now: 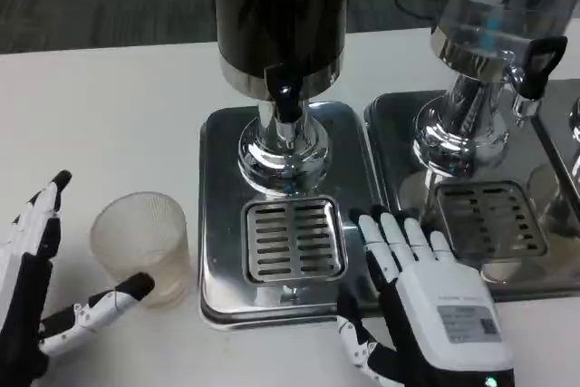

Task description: Grasp the cup under the faucet to collect the drink, then remove the cup.

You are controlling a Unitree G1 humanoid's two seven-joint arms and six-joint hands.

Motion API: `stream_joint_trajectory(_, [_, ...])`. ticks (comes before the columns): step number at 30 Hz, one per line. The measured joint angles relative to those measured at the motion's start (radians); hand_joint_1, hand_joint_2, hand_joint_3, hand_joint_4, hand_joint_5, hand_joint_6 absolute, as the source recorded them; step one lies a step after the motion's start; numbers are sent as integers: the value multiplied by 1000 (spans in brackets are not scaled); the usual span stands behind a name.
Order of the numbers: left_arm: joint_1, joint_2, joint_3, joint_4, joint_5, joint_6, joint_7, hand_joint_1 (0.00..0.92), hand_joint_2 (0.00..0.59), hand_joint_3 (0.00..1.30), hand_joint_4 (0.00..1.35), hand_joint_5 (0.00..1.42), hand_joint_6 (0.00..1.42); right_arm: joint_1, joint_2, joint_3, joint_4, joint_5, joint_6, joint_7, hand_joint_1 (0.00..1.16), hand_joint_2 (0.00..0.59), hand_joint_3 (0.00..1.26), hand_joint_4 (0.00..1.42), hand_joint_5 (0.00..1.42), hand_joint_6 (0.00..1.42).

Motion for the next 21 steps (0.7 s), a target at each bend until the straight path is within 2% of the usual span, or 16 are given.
stream_joint_trajectory(7, [-46,-6,-49,78,-15,-17,-28,248,16,0,0,94,118,10,0,-1,-6,-3,3,2,448,502,44,0,0,0])
stream_joint_trajectory(17, [-95,-31,-75,148,-32,-41,-29,283,30,0,0,228,259,12,2,-1,-13,-3,14,4,447,498,44,0,0,0])
stream_joint_trajectory(21, [-127,-33,-78,184,-46,-54,-29,319,41,50,96,348,410,13,4,-2,-24,-3,19,4,447,497,44,0,0,1])
